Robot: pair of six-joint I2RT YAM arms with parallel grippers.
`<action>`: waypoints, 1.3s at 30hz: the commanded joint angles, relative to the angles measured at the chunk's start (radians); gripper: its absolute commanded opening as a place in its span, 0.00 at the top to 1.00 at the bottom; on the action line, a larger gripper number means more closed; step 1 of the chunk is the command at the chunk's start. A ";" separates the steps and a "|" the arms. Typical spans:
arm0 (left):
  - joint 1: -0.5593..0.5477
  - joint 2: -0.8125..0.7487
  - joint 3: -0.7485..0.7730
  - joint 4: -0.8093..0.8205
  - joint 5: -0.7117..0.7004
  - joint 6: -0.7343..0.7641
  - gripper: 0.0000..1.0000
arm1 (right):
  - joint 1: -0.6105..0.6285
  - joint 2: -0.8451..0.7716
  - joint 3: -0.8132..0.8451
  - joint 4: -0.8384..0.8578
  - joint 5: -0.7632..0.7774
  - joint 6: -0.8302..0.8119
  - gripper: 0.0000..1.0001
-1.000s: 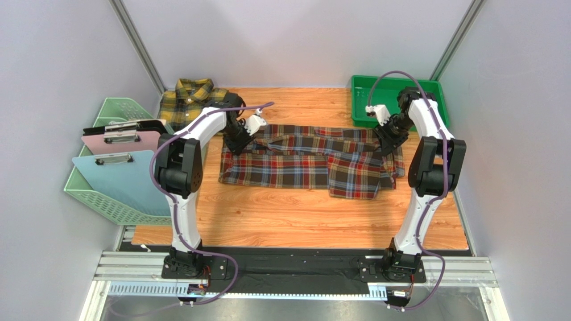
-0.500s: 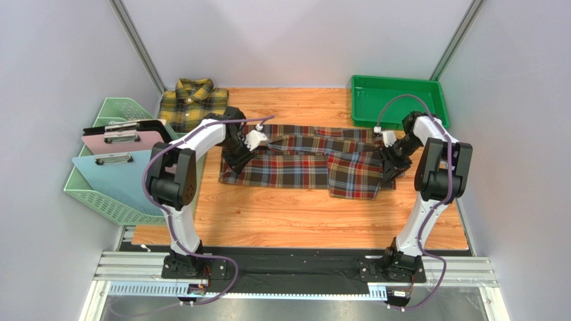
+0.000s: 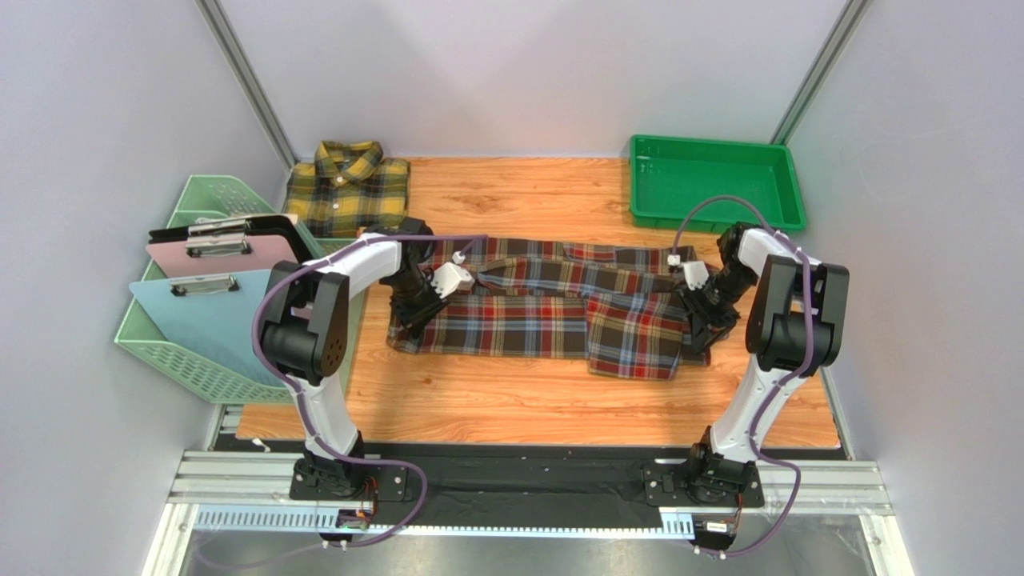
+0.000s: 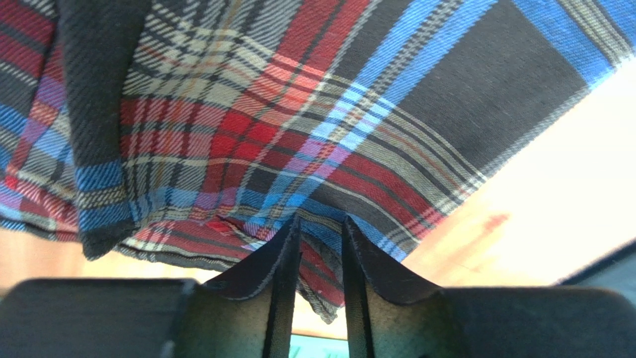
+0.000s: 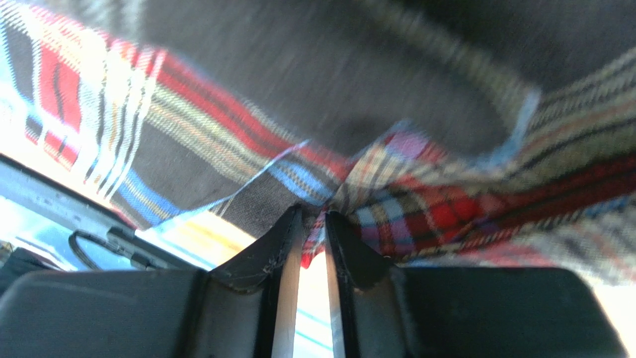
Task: Fold and stack the long sleeve shirts
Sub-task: Fold the shirt
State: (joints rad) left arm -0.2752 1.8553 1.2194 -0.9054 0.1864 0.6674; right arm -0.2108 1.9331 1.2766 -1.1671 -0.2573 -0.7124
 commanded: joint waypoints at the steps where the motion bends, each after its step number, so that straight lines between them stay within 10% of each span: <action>1: 0.014 -0.074 0.020 -0.066 0.100 0.018 0.64 | -0.002 -0.100 0.082 -0.104 -0.023 -0.062 0.75; 9: 0.047 -0.007 0.320 -0.197 0.216 0.089 0.50 | 0.008 -0.039 0.378 -0.102 -0.152 -0.029 0.49; 25: 0.057 0.186 0.431 -0.242 0.208 0.195 0.35 | 0.097 0.153 0.448 -0.039 -0.079 -0.051 0.39; 35: 0.059 0.214 0.400 -0.214 0.177 0.219 0.37 | 0.108 0.152 0.398 -0.066 -0.079 -0.105 0.54; 39: 0.059 0.217 0.410 -0.214 0.171 0.218 0.60 | 0.110 0.147 0.403 -0.068 -0.082 -0.104 0.77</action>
State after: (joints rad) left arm -0.2222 2.0689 1.6093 -1.1175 0.3492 0.8524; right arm -0.1059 2.0907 1.6756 -1.2366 -0.3389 -0.7959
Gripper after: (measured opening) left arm 0.530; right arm 0.311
